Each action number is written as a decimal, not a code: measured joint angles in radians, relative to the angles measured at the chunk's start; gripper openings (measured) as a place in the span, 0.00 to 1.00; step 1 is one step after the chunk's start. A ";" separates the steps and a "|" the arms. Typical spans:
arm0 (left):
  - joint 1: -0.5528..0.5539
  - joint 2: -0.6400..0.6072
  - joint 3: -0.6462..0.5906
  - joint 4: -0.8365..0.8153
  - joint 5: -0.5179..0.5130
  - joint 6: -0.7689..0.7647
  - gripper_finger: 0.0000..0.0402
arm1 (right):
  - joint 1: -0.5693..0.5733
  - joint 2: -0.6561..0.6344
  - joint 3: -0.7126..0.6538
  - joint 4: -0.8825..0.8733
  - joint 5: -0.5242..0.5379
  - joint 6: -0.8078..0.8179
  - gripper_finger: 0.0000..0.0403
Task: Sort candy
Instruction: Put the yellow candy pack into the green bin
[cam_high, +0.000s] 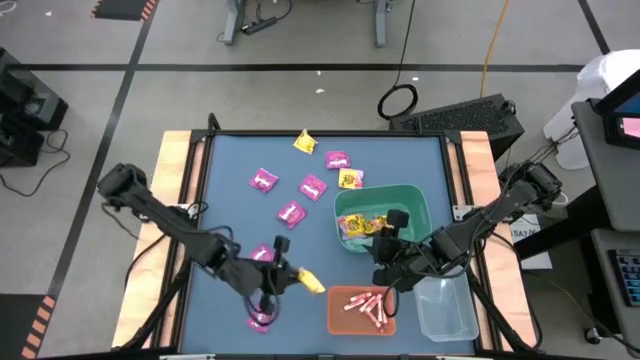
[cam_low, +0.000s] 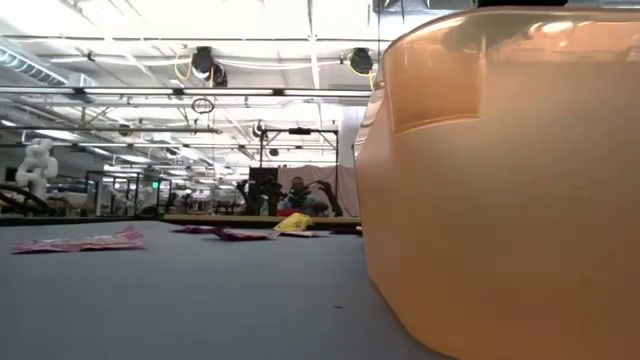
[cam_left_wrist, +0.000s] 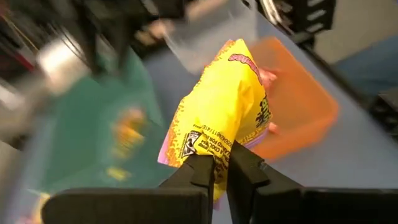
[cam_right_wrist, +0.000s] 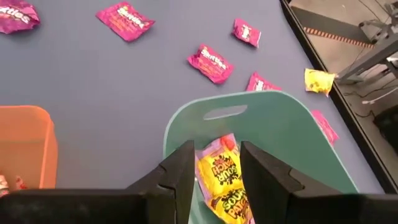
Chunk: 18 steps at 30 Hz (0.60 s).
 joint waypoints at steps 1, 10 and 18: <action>0.003 -0.017 0.000 0.015 -0.025 0.071 0.06 | 0.000 0.000 0.000 0.004 0.000 -0.007 0.29; 0.006 -0.069 0.000 0.065 -0.252 0.646 0.06 | 0.000 0.000 0.000 0.037 0.001 -0.014 0.29; 0.005 -0.068 0.000 0.065 -0.302 1.140 0.06 | 0.000 0.000 0.000 0.041 0.002 -0.014 0.29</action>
